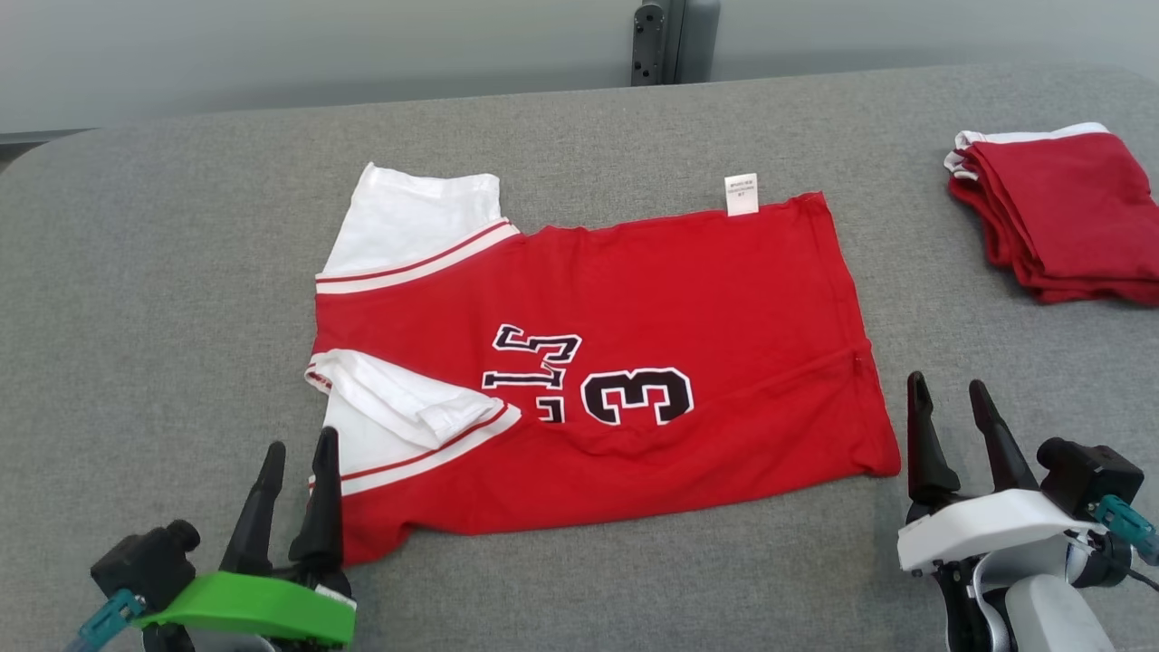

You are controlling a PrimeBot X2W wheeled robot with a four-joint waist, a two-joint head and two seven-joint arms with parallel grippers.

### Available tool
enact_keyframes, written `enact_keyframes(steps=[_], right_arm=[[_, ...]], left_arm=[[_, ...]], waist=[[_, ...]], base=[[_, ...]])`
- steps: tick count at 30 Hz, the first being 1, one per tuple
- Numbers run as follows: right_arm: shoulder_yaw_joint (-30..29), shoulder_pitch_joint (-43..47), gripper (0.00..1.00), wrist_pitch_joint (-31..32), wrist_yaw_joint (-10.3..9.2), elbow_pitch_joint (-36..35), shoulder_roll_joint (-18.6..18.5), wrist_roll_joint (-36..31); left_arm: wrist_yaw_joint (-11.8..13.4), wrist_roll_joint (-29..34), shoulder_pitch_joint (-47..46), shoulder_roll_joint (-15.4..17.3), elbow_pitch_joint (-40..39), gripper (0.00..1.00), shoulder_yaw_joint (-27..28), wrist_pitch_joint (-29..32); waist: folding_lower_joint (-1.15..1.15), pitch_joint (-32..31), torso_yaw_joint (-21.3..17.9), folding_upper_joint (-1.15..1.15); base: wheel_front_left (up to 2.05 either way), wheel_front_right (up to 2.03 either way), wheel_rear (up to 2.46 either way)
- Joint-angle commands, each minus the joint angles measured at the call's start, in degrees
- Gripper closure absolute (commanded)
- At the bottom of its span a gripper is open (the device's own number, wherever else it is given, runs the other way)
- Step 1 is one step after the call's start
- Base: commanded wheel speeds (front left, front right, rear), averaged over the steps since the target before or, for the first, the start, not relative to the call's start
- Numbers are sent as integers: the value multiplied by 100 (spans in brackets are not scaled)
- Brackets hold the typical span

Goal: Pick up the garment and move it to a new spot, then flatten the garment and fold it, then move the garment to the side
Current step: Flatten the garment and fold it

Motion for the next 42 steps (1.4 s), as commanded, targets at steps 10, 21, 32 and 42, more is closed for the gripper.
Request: enact_keyframes(steps=[10, 21, 32, 42], right_arm=[[128, 643, 0, 388, 0, -596, -18, -254], [171, 629, 0, 514, 1, -763, -15, -291], [113, 755, 0, 793, 1, -584, -15, -427], [207, 525, 0, 883, 1, 118, -18, -280]], left_arm=[[472, -399, 900, 89, -305, 0, -93, 871], [846, -648, 617, -118, 144, 3, -4, 1146], [688, -499, 462, -66, 189, 100, -28, 892], [783, -426, 584, 79, -210, 100, 65, 716]], waist=[[0, -80, 116, 0], [0, 85, -25, 0], [0, 82, -14, 0], [0, -32, 129, 0]], base=[[0, 0, 0], [0, 0, 0], [0, 0, 0], [0, 0, 0]])
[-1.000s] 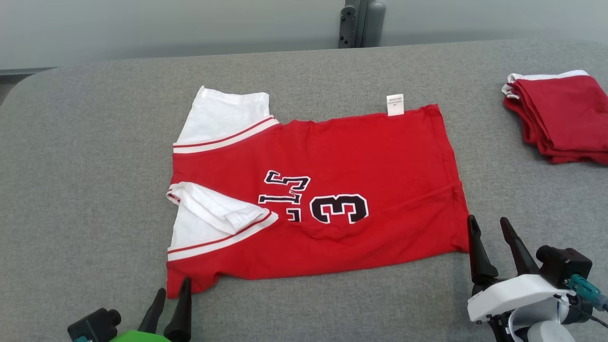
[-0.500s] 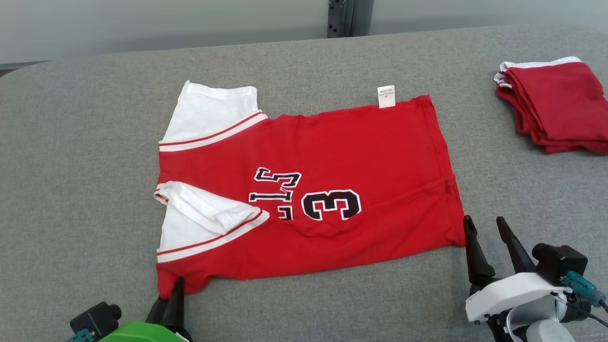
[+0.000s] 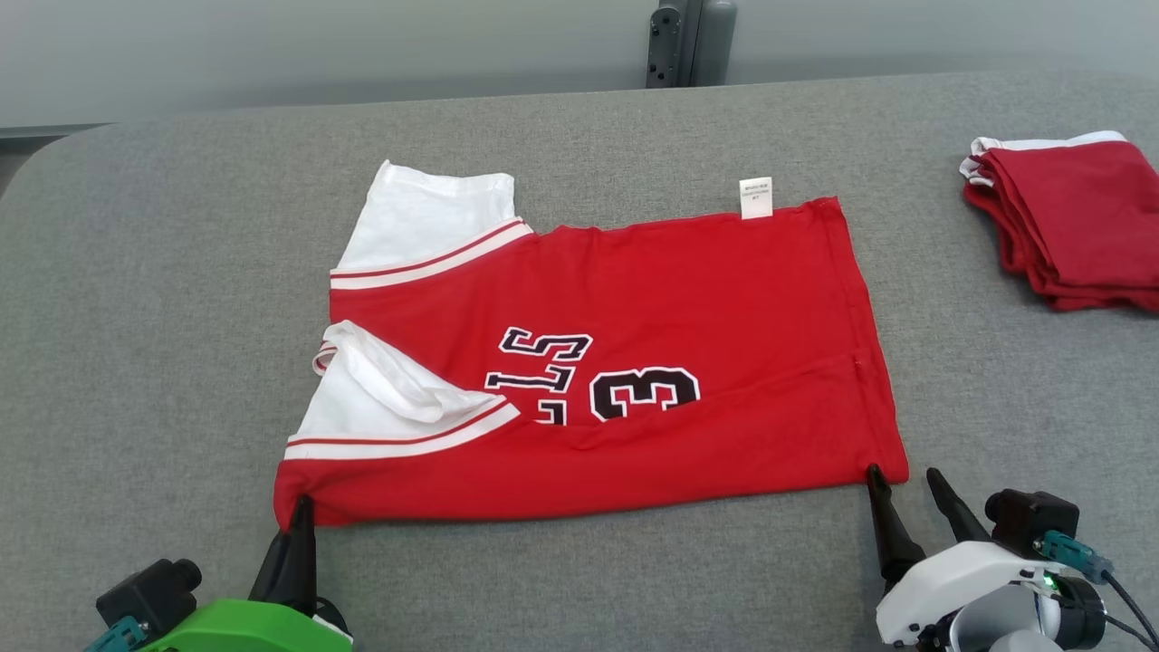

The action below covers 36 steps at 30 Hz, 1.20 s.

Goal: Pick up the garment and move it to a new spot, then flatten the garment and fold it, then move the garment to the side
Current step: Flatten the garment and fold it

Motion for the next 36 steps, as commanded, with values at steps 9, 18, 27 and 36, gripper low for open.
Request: enact_keyframes(steps=[9, 18, 27, 36], right_arm=[[261, -734, 6, -55, 0, 1275, -18, 323], [261, -1006, 100, -389, -3, 1856, -7, 623], [-13, -466, 100, -229, -5, 825, -88, 504], [-348, 652, 100, 620, -5, -829, -68, 630]], left_arm=[[45, 28, 92, 64, -11, 100, -22, -12], [-18, 30, 158, 121, -4, 100, 10, -144], [9, 100, 438, 291, -554, 100, -96, 29], [184, 46, 1012, 532, -1415, 100, -185, 416]], waist=[[0, -73, 72, 0], [0, -142, 52, 0], [0, -202, -41, 0], [0, -227, -143, 0]], base=[[0, 0, 0], [0, 0, 0], [0, 0, 0], [0, 0, 0]])
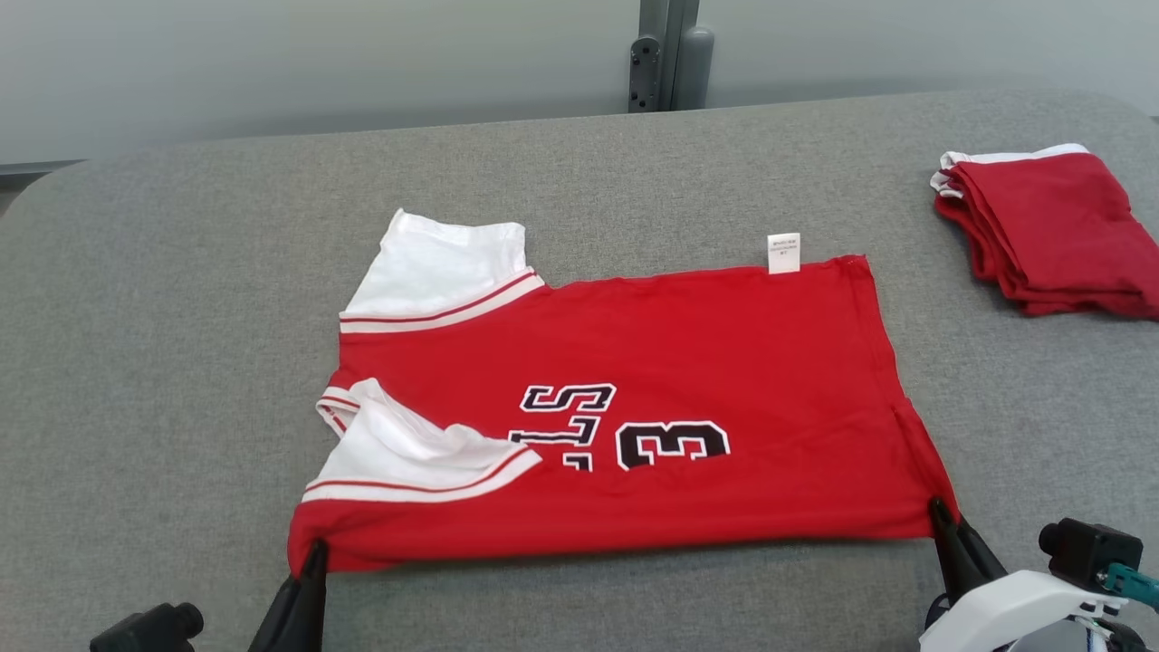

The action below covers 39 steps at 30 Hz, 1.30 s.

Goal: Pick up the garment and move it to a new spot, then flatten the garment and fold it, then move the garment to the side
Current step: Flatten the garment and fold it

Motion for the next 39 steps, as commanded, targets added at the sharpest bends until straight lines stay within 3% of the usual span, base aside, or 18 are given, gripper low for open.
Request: enact_keyframes(steps=[1, 11, 12, 13, 14, 15, 16, 24, 31, 39], right_arm=[[-60, 134, 100, 79, -9, -128, -9, -5], [-137, 429, 100, 239, -9, -216, 31, 35], [-153, 414, 87, 211, -10, -184, 29, 26], [-161, 399, 62, 177, -10, -161, 28, 11], [-166, 391, 49, 155, -9, -151, 28, 4], [-171, 388, 12, 141, -9, -145, 30, -4], [-190, 387, 0, 122, -8, -142, 32, -14], [-474, 161, 0, -67, -8, -235, 34, -293], [-96, -427, 0, -37, -8, -519, -74, -679], [603, -1248, 0, 17, -7, -593, -332, -713]], left_arm=[[46, -22, 115, 42, -28, 100, -14, 44], [189, -173, 419, -33, 271, 100, -107, 224], [187, -183, 410, -49, 315, 91, -90, 195], [179, -186, 398, -59, 356, 55, -76, 160], [173, -207, 393, -70, 403, 0, -67, 156], [155, -229, 390, -73, 439, 0, -62, 143], [121, -233, 386, -66, 472, 0, -51, 132], [162, 7, -70, 359, 432, 0, 160, 122], [70, 502, -1535, 777, 483, 0, -91, 673], [-56, 895, -3634, 689, 1298, 0, -516, 1354]], waist=[[0, 6, -17, 0], [0, 81, -103, 0], [0, 87, -108, 0], [0, 89, -116, 0], [0, 90, -124, 0], [0, 91, -132, 0], [0, 93, -140, 0], [0, 169, -197, 0], [0, 475, -379, 0], [0, 1113, -644, 0]], base=[[0, 0, 0], [0, 0, 0], [0, 0, 0], [0, 0, 0], [0, 0, 0], [0, 0, 0], [0, 0, 0], [0, 0, 0], [0, 0, 0], [0, 0, 0]])
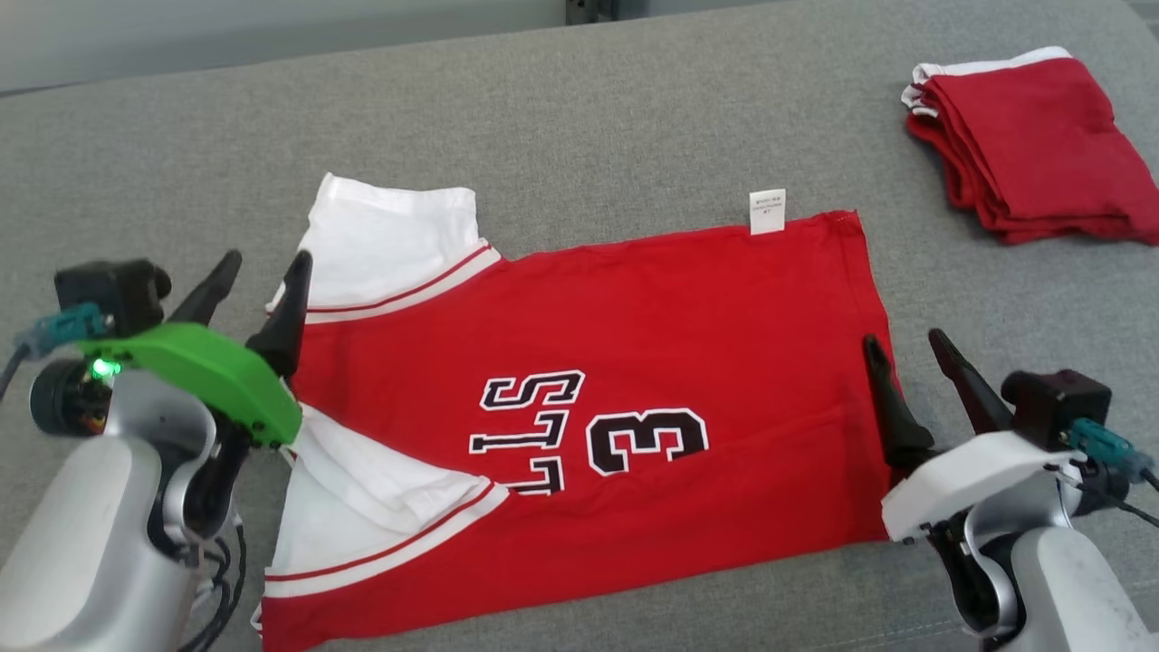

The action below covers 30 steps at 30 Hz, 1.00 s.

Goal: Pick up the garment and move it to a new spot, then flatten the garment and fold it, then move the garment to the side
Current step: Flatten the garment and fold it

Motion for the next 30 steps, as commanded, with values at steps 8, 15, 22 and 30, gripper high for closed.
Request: enact_keyframes(steps=[8, 15, 22, 30], right_arm=[[602, -822, 0, -15, -6, 79, -245, 59], [726, -1158, 0, -113, -6, 157, -389, 104], [741, -1287, 0, -166, -5, 173, -451, 131], [854, -1587, 0, 26, -6, 289, -742, -59]], left_arm=[[25, 428, -1493, -166, 1387, 0, -223, 177], [69, 628, -2144, -74, 2270, 0, -299, 186], [55, 713, -2381, -96, 2743, 8, -383, 191], [-79, 766, -2404, -202, 2870, 100, -516, -26]], waist=[[0, 932, -485, 0], [0, 1221, -665, 0], [0, 1236, -707, 0], [0, 1081, -547, 0]], base=[[0, 0, 0], [0, 0, 0], [0, 0, 0], [0, 0, 0]])
